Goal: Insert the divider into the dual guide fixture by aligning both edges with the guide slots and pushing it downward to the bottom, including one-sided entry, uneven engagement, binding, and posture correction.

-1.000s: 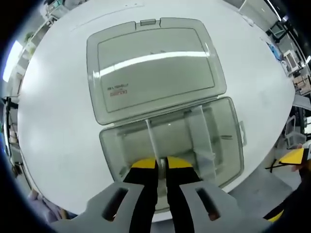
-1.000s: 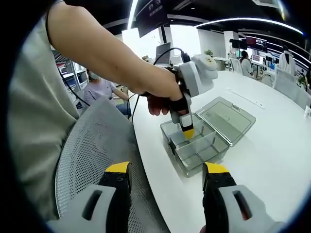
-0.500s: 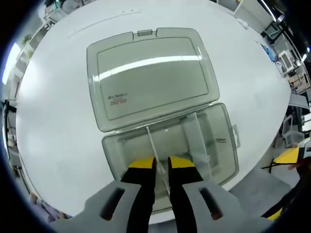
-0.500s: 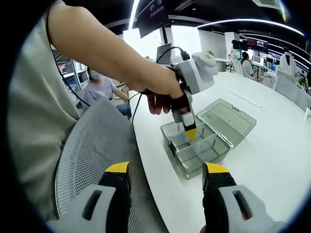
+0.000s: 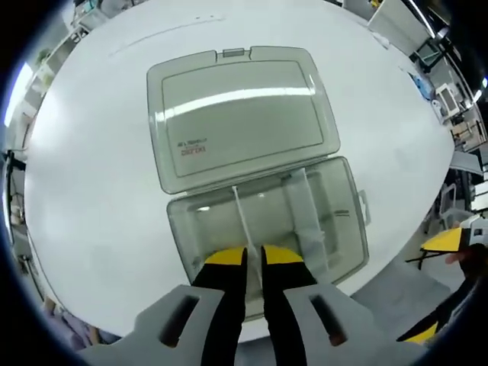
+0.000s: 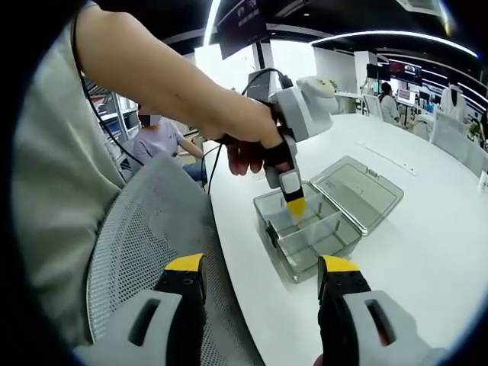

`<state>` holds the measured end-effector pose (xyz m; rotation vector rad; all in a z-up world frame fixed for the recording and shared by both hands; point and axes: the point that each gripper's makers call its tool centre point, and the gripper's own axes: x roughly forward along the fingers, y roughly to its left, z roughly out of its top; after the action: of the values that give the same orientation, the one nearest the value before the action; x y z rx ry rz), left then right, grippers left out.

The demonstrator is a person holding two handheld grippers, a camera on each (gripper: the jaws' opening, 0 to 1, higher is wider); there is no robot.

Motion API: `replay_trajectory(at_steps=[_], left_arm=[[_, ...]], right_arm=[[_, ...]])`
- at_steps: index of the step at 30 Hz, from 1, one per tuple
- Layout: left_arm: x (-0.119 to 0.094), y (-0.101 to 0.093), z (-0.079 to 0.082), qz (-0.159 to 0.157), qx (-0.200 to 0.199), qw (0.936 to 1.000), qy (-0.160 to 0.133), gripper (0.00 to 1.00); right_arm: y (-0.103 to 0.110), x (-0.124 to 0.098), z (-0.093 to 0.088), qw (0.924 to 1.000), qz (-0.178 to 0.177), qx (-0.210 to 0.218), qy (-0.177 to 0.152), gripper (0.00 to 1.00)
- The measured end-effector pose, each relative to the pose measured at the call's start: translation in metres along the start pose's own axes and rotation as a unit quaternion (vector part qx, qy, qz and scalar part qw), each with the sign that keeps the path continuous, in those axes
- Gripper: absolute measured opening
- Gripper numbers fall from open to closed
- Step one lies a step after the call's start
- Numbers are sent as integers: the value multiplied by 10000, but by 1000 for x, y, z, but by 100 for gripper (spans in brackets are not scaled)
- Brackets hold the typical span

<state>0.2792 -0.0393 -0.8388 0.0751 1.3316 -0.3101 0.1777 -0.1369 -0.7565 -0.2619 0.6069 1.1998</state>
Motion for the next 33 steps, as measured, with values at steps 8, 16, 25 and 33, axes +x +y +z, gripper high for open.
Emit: replay_trajectory(at_steps=[8, 16, 25, 33], left_arm=[[1, 1, -1, 126, 37, 9999, 49, 3], [3, 2, -2, 239, 185, 9995, 30, 3], [1, -1, 2, 65, 267, 9996, -85, 7], [-11, -7, 14, -244, 304, 9983, -424, 15]], right_arm=[[0, 0, 2, 10000, -12, -3, -19, 56], [0, -2, 2, 10000, -37, -1, -17, 56], [-1, -2, 2, 10000, -57, -9, -3, 56], [0, -1, 5, 10000, -44, -60, 12, 56]])
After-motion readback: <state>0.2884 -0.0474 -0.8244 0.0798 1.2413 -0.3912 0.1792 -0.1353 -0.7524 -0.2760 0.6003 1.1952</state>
